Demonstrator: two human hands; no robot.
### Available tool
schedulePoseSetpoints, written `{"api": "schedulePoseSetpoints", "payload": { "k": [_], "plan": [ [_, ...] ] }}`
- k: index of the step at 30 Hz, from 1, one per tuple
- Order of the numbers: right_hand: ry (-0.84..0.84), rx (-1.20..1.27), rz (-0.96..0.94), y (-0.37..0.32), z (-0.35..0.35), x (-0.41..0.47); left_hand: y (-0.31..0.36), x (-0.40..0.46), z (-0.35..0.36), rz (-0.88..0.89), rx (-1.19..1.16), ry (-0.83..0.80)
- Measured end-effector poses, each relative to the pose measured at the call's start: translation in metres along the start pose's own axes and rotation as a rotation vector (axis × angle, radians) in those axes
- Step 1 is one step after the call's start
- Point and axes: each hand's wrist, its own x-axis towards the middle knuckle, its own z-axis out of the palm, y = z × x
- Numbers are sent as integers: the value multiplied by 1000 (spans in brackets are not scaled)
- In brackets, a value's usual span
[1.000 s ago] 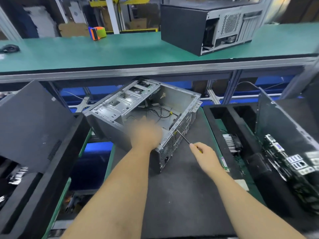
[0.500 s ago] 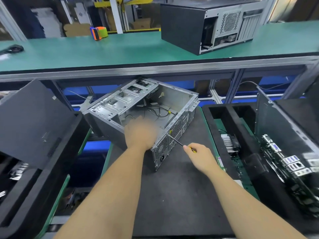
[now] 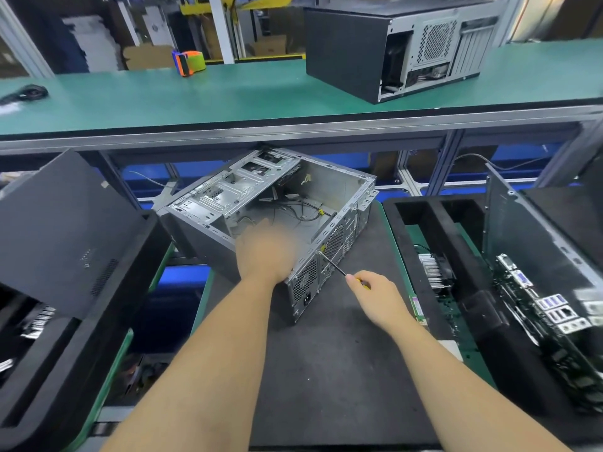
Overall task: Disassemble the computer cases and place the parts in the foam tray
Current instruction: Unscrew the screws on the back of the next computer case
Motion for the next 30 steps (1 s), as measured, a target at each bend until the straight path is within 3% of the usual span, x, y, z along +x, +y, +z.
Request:
{"api": "schedulePoseSetpoints", "payload": {
  "k": [19,23,30],
  "plan": [
    [-63,-18,69,-14,-17,-6,-1,0,1,10,5,9],
    [-90,349,176,-6,-37,-11,0,0,2,9,16,0],
    [7,952,287,-10,-47,-21,4,1,-2,-2,47,-34]
  ]
}}
